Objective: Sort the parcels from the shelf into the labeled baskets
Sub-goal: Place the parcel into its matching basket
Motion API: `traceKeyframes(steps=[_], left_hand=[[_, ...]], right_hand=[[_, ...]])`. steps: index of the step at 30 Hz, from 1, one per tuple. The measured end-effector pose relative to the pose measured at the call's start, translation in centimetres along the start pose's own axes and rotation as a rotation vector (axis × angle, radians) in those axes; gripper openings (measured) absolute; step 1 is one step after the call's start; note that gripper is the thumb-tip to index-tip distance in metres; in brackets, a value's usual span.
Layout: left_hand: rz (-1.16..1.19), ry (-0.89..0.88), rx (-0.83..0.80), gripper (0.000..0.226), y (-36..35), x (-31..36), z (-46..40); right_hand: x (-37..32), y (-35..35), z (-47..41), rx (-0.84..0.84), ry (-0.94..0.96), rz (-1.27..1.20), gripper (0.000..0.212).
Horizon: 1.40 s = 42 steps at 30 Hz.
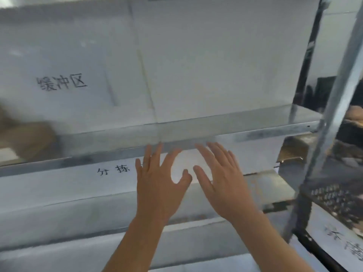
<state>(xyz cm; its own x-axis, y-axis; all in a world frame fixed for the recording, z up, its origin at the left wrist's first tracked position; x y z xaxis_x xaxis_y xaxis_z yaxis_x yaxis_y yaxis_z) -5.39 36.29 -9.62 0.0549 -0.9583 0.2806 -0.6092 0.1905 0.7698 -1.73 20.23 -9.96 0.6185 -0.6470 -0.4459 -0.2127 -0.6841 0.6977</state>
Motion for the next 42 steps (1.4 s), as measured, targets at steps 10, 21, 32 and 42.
traceKeyframes(steps=[10, 21, 32, 42], left_hand=[[-0.264, 0.423, 0.175, 0.062, 12.1, -20.0, 2.4], [-0.301, 0.675, 0.308, 0.054, 20.6, -31.4, -1.7], [-0.591, 0.764, 0.009, 0.063, 20.5, -43.6, -10.2], [-0.544, 0.746, 0.080, 0.054, 20.6, -42.9, -11.0]], right_hand=[[-18.6, -13.7, -6.9, -0.227, 0.404, -0.377, 0.055], [-31.8, -22.8, -17.3, -0.424, 0.587, -0.741, 0.056], [-38.8, -37.3, -26.2, -0.545, 0.394, -0.661, 0.043], [-37.5, -37.0, -25.3, -0.428, 0.127, -1.097, 0.039]])
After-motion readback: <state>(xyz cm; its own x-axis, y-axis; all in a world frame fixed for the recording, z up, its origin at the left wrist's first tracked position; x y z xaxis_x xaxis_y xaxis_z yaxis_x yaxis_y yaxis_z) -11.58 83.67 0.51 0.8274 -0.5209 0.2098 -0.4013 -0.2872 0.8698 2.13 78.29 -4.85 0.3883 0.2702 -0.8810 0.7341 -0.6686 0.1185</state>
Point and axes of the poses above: each hand's wrist, its own z-axis away from the middle knuckle, its own y-axis out of the back of the hand, x = y × z, the point moved 10 cm from there along -z, towards the middle knuckle, and after that the axes turned 2 degrees about -z, right-handed, at the moved point
